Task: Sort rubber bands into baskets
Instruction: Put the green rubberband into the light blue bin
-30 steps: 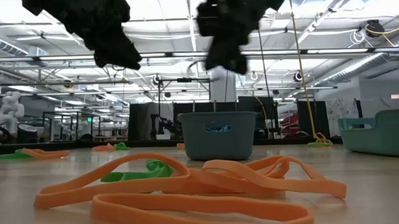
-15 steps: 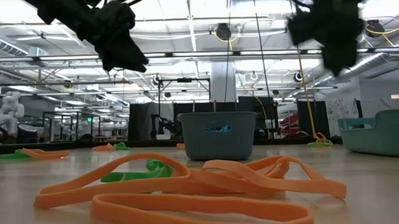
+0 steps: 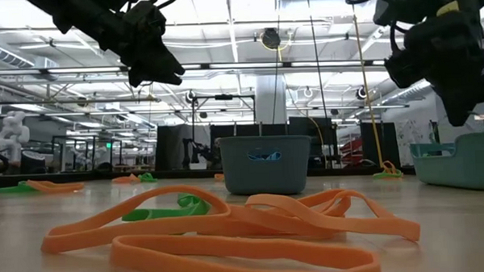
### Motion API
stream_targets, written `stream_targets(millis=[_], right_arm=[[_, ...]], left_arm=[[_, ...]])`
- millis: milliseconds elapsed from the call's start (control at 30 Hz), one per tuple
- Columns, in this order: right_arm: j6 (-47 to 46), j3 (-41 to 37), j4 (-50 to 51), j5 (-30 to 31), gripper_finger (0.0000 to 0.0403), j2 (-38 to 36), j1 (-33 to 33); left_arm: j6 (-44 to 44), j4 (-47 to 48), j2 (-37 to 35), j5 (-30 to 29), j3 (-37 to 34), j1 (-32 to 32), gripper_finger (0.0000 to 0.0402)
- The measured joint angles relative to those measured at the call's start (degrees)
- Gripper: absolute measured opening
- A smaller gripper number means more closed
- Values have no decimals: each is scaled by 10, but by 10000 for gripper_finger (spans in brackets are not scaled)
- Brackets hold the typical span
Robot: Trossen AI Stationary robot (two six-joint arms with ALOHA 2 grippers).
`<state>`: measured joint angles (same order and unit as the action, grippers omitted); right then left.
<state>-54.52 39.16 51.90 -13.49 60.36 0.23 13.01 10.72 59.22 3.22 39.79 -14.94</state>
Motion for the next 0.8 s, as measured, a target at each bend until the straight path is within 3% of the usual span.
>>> stream_targets(millis=[233,467,667,800], right_arm=[[-1,0,65,4,57,1,0],[2,5,66,-1,111,1,-8],[49,73,65,0,138,1,-41],[80,135,47,49,139,1,-73]], left_arm=[[2,1,0,1,0,0,171],[2,1,0,1,0,0,171],[20,1,0,16,0,0,171],[46,1,0,17,0,0,171]])
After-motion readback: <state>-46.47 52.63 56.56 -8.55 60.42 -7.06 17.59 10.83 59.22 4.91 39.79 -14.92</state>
